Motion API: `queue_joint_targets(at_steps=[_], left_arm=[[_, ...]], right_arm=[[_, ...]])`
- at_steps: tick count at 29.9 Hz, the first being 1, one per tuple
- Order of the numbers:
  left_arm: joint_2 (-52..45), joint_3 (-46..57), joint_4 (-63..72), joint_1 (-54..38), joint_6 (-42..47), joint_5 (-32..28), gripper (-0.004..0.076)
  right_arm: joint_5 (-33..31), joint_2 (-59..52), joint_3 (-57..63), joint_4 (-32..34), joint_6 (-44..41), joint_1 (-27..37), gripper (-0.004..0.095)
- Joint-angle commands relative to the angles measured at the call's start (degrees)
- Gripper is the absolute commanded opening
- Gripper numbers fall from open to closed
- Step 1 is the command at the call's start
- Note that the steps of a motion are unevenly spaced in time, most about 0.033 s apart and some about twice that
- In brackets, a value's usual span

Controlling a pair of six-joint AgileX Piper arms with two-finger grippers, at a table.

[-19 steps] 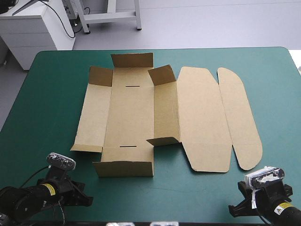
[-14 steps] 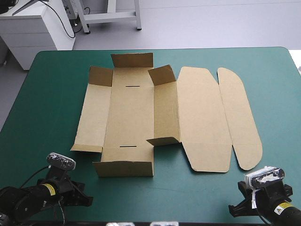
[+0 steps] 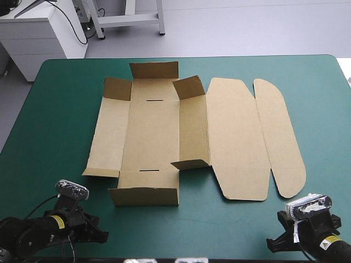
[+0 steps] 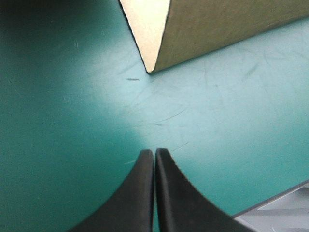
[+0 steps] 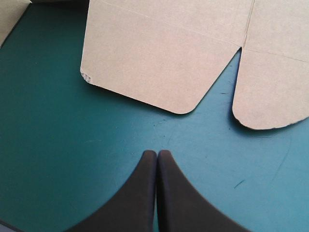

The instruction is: Fold the box

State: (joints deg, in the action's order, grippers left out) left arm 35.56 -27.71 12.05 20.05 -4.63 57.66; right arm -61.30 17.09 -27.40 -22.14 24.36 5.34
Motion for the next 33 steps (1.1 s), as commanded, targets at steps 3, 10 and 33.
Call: queue_joint_targets(at_steps=[3, 10, 33], left_arm=[[-0.1, -3.4, 1.2, -0.1, -1.4, -2.2, -0.0008], [-0.1, -8.3, 2.3, -0.1, -1.0, -1.2, -0.0008], [24.1, -35.0, -0.5, -0.1, -2.9, 0.2, -0.0008]], right_arm=[[3.0, 0.7, -1.2, -1.0, 0.2, -0.1, -0.0014], [3.0, 0.7, -1.2, -1.0, 0.2, -0.1, -0.0014], [3.0, 0.7, -1.2, -1.0, 0.2, -0.1, -0.0014]])
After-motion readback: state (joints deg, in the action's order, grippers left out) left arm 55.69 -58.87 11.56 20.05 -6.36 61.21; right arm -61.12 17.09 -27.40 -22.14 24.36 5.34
